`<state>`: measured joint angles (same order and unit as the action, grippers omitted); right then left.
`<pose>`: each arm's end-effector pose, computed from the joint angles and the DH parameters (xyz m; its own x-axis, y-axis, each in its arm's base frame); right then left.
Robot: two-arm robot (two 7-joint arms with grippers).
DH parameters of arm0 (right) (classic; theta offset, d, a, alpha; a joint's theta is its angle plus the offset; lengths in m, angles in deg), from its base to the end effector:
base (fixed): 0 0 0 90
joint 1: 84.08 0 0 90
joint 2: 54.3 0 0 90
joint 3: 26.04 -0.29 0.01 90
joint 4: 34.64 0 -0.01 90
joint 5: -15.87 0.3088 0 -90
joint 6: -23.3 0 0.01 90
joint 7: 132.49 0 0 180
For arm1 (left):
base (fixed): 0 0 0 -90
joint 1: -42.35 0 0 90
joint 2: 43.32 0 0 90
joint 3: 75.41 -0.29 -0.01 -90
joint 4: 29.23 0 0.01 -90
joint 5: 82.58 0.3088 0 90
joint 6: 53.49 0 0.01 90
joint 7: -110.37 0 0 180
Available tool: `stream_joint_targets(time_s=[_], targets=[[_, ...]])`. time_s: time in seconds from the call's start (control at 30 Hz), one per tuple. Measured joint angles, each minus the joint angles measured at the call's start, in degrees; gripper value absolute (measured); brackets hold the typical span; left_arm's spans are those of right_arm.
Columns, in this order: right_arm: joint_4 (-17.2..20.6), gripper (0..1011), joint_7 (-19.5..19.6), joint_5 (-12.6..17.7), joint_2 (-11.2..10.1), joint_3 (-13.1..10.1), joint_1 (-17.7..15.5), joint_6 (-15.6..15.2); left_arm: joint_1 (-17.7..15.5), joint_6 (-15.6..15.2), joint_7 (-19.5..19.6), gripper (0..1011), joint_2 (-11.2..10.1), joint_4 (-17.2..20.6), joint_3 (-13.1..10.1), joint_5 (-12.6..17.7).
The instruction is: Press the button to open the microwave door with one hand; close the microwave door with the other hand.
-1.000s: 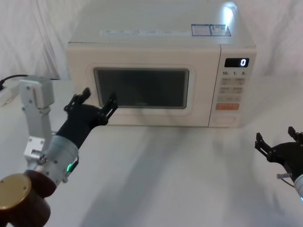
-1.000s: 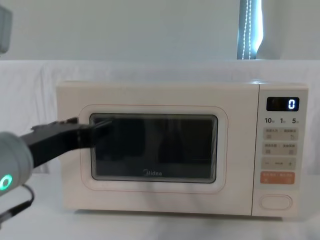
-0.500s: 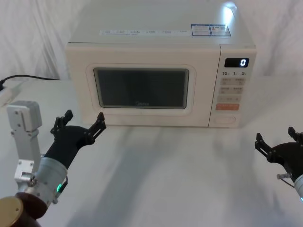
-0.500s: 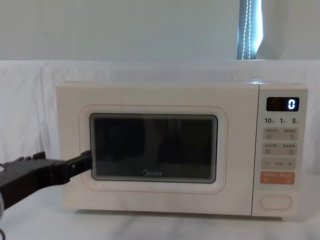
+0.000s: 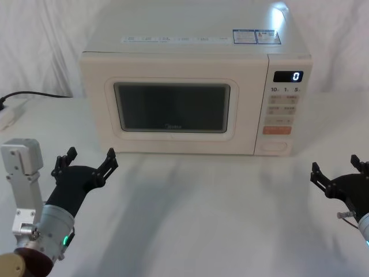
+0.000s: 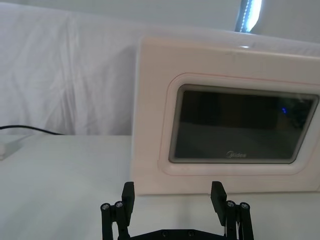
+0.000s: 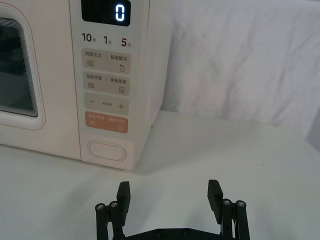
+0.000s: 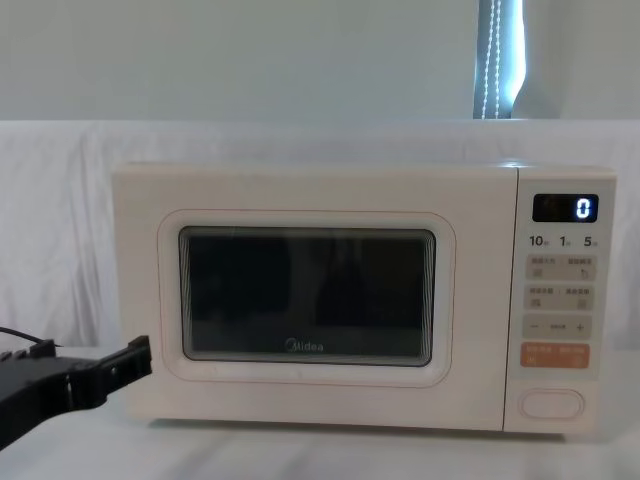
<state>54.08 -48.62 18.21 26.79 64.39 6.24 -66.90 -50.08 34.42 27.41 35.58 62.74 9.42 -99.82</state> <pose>0.3302 -0.0451 -0.3020 0.1127 -0.9874 0.1115 0.9934 0.1096 -0.0332 0.3396 0.0265 -0.2755 0.2219 0.9699 -0.1000 -0.9750 0.2194 -0.0349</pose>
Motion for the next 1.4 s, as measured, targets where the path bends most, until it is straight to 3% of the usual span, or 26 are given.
stream_joint_targets(time_s=[0.23, 1.4], targets=[[0.0, 1002, 0.0, 0.0, 0.0, 0.0, 0.0, 0.0, 0.8, 0.9, -0.9, 1001, 0.8, -1.1, 1.0, 1.3], [0.0, 1002, 0.0, 0.0, 0.0, 0.0, 0.0, 0.0, 0.5, 0.7, -0.6, 1001, 0.6, -0.8, 0.7, 1.0]])
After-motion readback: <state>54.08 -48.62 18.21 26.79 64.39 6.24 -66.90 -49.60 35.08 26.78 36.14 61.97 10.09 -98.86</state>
